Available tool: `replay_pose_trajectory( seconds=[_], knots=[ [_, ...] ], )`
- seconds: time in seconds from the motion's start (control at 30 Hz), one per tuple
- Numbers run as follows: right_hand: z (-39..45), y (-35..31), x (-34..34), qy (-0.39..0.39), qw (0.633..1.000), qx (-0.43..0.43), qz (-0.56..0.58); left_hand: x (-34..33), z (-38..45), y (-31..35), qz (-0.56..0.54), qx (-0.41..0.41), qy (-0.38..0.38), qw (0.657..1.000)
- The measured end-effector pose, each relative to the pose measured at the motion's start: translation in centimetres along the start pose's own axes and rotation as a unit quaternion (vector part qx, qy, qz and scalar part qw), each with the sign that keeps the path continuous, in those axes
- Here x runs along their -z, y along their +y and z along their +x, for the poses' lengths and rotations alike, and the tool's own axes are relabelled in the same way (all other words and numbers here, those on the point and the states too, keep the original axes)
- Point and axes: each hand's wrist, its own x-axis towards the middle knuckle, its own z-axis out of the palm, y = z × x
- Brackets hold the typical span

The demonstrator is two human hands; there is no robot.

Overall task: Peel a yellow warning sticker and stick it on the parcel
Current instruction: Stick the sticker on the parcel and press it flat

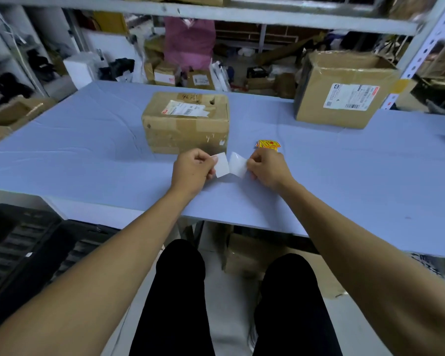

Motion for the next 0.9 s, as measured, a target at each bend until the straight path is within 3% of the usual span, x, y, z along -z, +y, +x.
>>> replay_pose_trajectory(
  seconds=[0.13, 0.3, 0.4, 0.5, 0.6, 0.8, 0.9],
  knots=[
    [0.2, -0.7, 0.0, -0.011, 0.999, -0.015, -0.035, 0.9, -0.7, 0.5, 0.025, 0.016, 0.022, 0.999],
    [-0.2, -2.4, -0.4, 0.039, 0.997, -0.002, -0.064, 1.4, -1.6, 1.7, 0.023, 0.013, 0.032, 0.999],
    [-1.4, -3.6, -0.8, 0.049, 0.996, 0.074, -0.027, 1.4, -1.9, 1.9, 0.027, 0.023, 0.043, 0.998],
    [-2.8, -4.8, -1.6, -0.014, 0.983, 0.179, -0.042, 1.2, -2.2, 2.1, 0.035, 0.026, 0.053, 0.998],
    [-3.5, -5.3, -2.4, -0.011, 0.974, 0.215, -0.070, 1.0, -2.4, 2.5, 0.081, 0.016, 0.062, 0.995],
    [-3.7, -5.3, -3.1, 0.059, 0.967, 0.237, -0.078, 1.0, -2.6, 2.7, 0.096, 0.005, 0.046, 0.994],
    [-3.2, -4.8, -3.1, 0.055, 0.978, 0.189, -0.066, 1.2, -2.7, 2.7, 0.065, 0.014, 0.048, 0.997]
  ],
)
